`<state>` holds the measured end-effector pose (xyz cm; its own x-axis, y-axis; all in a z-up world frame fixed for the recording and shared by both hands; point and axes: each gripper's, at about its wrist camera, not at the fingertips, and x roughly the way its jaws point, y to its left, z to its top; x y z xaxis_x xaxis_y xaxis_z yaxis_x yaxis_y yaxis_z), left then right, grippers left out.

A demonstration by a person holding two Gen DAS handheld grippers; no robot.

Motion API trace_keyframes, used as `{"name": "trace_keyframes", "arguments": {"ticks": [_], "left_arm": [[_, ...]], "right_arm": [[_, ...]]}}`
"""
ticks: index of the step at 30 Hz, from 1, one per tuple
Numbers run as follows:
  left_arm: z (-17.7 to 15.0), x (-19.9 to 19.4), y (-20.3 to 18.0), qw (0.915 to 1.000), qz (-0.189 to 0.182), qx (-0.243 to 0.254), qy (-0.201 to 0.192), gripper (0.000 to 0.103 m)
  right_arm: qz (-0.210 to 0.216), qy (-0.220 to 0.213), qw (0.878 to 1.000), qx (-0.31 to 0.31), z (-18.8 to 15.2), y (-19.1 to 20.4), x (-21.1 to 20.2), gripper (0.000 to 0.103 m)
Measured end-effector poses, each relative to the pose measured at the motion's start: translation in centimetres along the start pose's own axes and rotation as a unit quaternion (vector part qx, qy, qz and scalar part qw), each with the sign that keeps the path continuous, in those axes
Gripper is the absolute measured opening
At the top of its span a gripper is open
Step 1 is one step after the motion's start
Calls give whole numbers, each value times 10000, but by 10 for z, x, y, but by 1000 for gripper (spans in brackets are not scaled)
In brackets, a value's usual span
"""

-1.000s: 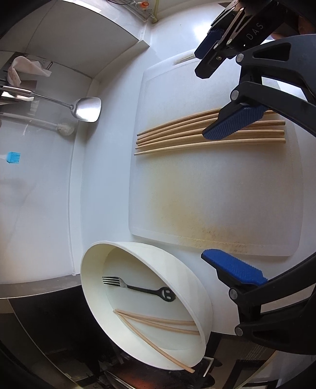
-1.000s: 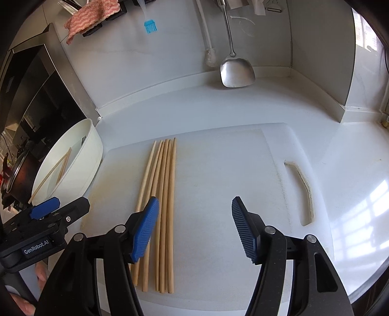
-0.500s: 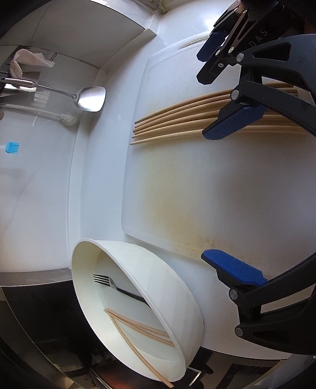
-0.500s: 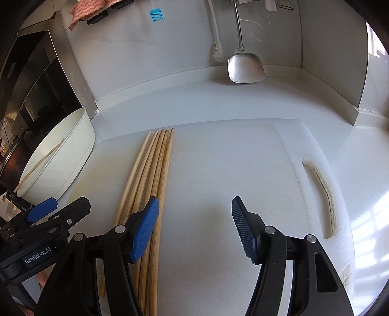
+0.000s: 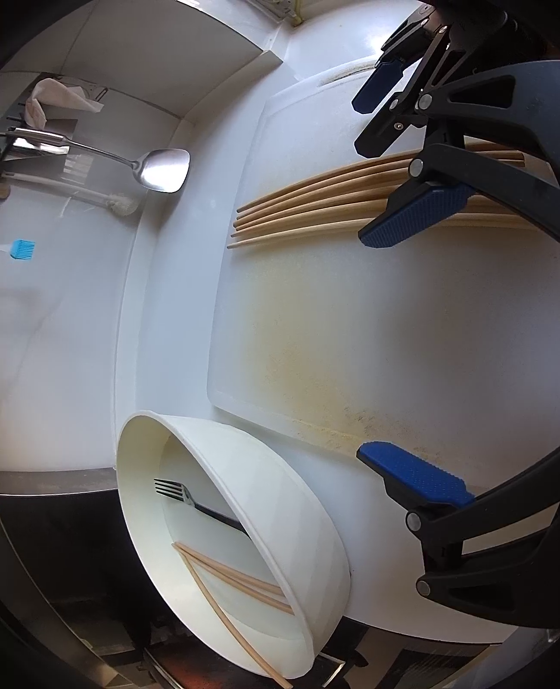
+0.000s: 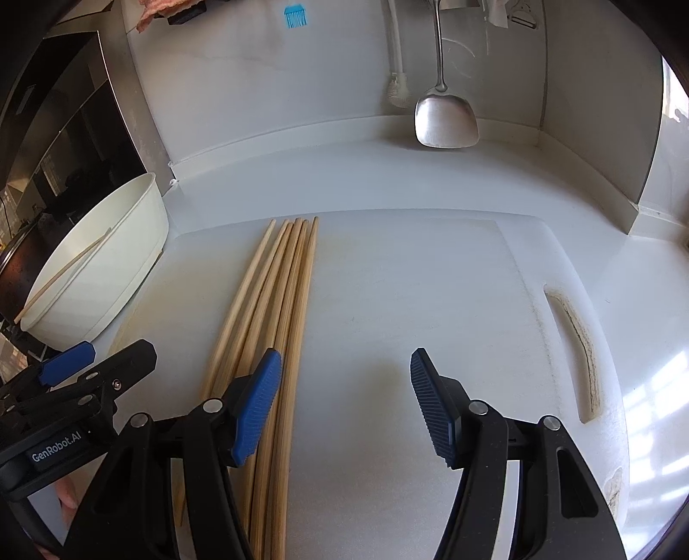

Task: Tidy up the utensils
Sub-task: 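Lower the left tool onto a chopstick while the right tool lowers onto another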

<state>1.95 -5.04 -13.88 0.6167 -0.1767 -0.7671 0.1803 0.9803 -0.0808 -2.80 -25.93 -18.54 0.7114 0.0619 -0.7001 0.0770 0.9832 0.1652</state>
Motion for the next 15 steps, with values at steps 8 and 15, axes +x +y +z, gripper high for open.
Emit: {"name": "trace_keyframes", "arguments": {"ticks": [8, 15], "left_arm": [[0, 0, 0, 10000, 16, -25, -11, 90], [2, -1, 3, 10000, 15, -69, -15, 90]], "right_arm": [[-306, -11, 9990, -314, -2, 10, 3, 60], [-531, 0, 9974, -485, -2, 16, 9, 60]]}}
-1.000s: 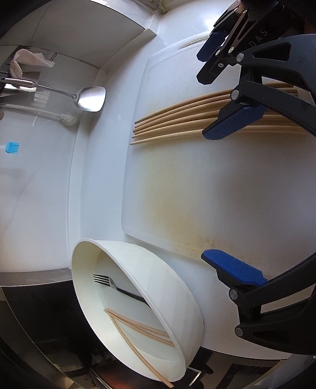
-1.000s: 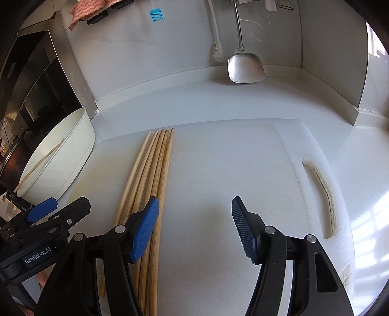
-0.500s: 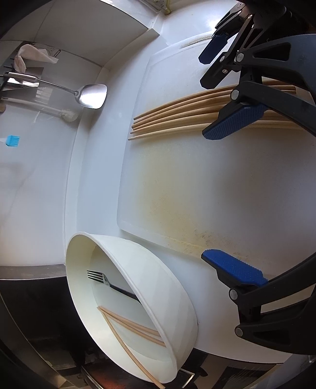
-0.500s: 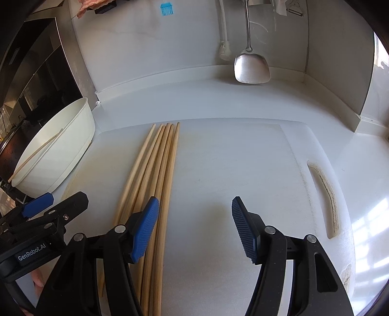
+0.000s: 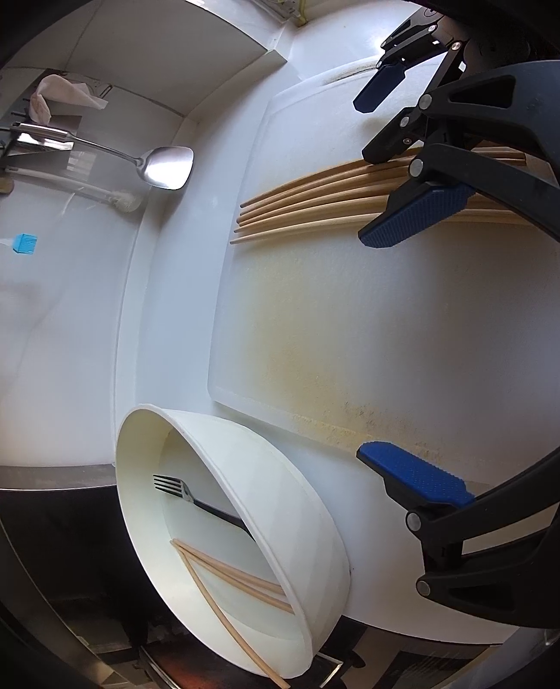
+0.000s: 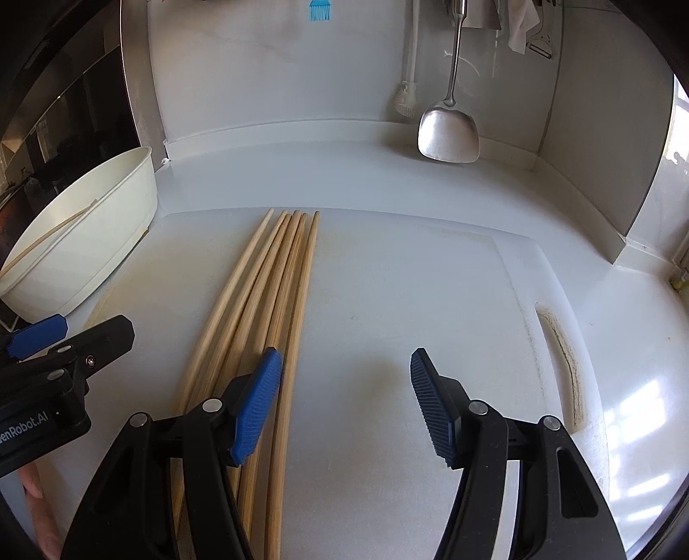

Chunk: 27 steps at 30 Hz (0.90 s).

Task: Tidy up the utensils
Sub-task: 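Lower the left tool onto a chopstick while the right tool lowers onto another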

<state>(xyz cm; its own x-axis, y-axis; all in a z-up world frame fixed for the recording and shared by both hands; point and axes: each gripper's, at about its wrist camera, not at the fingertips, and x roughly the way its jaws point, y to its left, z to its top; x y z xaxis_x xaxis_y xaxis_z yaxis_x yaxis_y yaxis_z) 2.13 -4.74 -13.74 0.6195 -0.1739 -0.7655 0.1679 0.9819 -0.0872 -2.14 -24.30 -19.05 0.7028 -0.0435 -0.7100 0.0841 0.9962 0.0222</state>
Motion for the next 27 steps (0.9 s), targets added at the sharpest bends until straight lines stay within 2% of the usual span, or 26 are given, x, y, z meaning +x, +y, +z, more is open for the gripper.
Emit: {"name": "trace_keyframes", "arguments": {"ticks": [9, 22, 27], "left_arm": [[0, 2, 0, 10000, -31, -15, 48, 90], [-2, 11, -17, 9998, -88, 167, 90, 90], [-4, 15, -25, 9996, -76, 239, 97, 90]], "right_arm": [[51, -56, 10000, -9, 0, -2, 0, 59], [-8, -144, 9998, 114, -3, -21, -6, 28], [-119, -144, 9996, 228, -4, -31, -8, 26]]}}
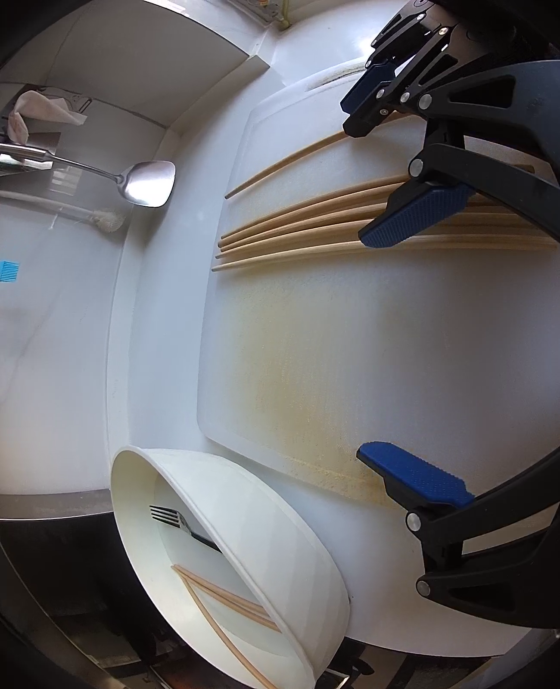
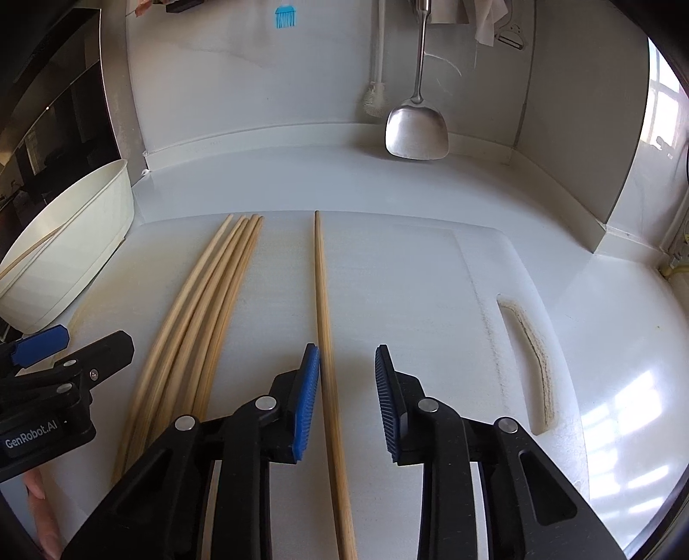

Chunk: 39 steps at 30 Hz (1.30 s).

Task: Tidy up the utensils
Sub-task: 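Lower the left tool onto a chopstick while the right tool lowers onto another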

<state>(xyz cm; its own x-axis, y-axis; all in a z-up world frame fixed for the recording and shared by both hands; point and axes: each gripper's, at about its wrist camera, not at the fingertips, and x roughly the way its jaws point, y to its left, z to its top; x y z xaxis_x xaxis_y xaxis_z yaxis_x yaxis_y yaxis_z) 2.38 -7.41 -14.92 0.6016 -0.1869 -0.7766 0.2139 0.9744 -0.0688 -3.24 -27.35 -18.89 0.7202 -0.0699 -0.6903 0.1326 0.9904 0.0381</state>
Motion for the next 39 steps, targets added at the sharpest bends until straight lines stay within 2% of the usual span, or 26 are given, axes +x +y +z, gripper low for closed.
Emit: {"name": "trace_keyframes", "arguments": {"ticks": [8, 22, 27, 33, 37, 39], "left_arm": [[0, 4, -10, 9999, -95, 51, 1, 90], [-1, 16, -21, 9992, 206, 333, 13, 91], [1, 19, -20, 9993, 247, 283, 22, 96], [7, 24, -19, 9993, 304, 227, -13, 97], [12, 26, -19, 9993, 328, 182, 22, 95], [13, 25, -20, 9993, 307, 219, 8, 87]], "right_arm": [[-20, 3, 10000, 25, -1, -6, -2, 26], [-17, 12, 10000, 30, -1, -8, -2, 26], [-2, 31, 10000, -8, 1, -7, 0, 26], [36, 40, 10000, -73, 6, -2, 6, 26], [96, 43, 9999, -105, 11, -1, 11, 27], [120, 59, 9998, -117, 13, -1, 13, 27]]}}
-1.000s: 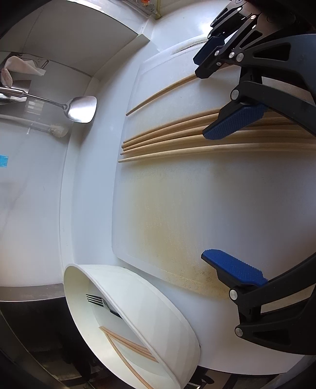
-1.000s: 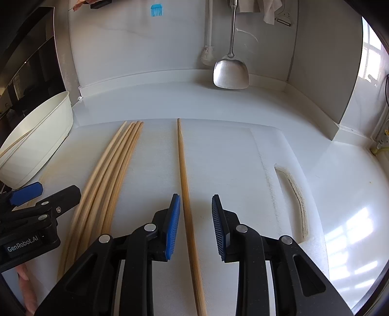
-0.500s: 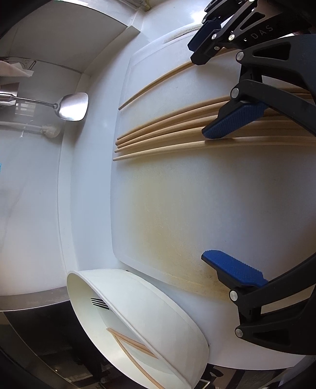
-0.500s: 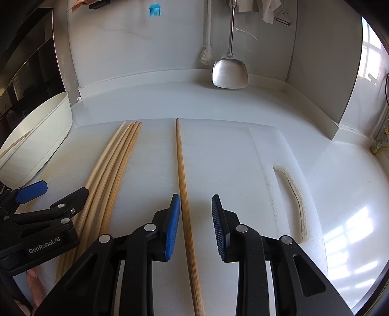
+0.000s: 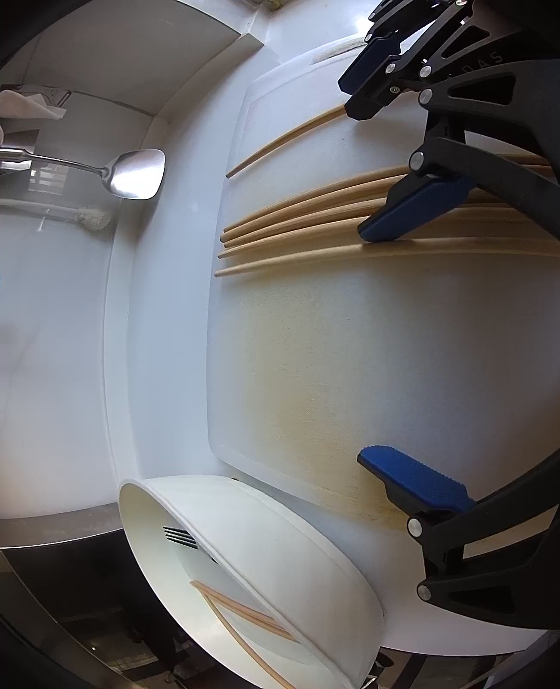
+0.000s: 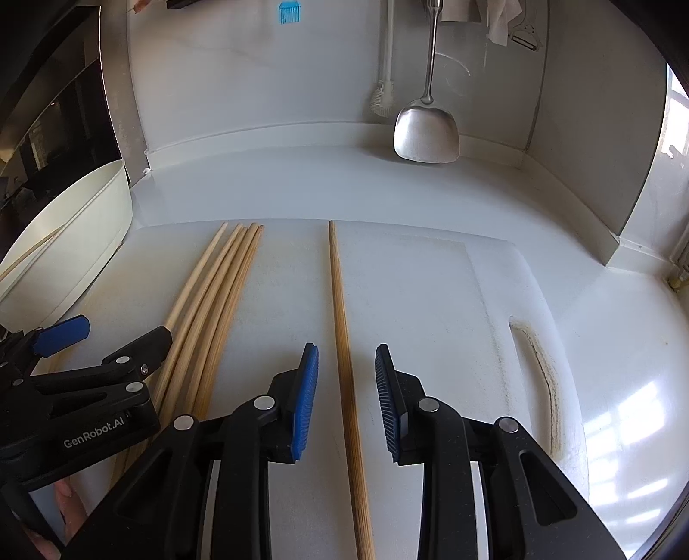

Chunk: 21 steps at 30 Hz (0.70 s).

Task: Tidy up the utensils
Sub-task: 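Lower the left tool onto a chopstick while the right tool lowers onto another, then close the left tool on its chopstick while the right tool closes on another chopstick, then carry the left tool's chopstick while the right tool carries its chopstick into the bowl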

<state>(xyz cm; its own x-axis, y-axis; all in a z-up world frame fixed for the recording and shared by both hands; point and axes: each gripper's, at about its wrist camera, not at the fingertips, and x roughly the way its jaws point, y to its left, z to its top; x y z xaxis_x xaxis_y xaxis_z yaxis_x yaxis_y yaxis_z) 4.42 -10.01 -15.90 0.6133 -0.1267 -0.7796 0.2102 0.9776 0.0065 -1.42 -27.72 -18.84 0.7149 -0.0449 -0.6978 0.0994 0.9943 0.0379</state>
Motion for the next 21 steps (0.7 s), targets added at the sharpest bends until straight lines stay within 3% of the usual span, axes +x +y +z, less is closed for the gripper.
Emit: {"name": "trace_keyframes", "arguments": {"ticks": [6, 8, 12, 21], "left_arm": [[-3, -9, -6, 9998, -88, 128, -117, 50], [-5, -12, -8, 9997, -106, 166, -149, 35], [-8, -15, -12, 9993, -141, 281, -182, 9], [-8, -19, -7, 9994, -321, 107, -49, 7]], "right_arm": [[35, -13, 10000, -92, -1, 2, 0, 22], [27, -24, 9999, -126, -2, 3, -1, 8], [52, -52, 9999, -81, -3, 1, -1, 7], [268, -105, 9993, 226, -6, -7, -8, 6]]}}
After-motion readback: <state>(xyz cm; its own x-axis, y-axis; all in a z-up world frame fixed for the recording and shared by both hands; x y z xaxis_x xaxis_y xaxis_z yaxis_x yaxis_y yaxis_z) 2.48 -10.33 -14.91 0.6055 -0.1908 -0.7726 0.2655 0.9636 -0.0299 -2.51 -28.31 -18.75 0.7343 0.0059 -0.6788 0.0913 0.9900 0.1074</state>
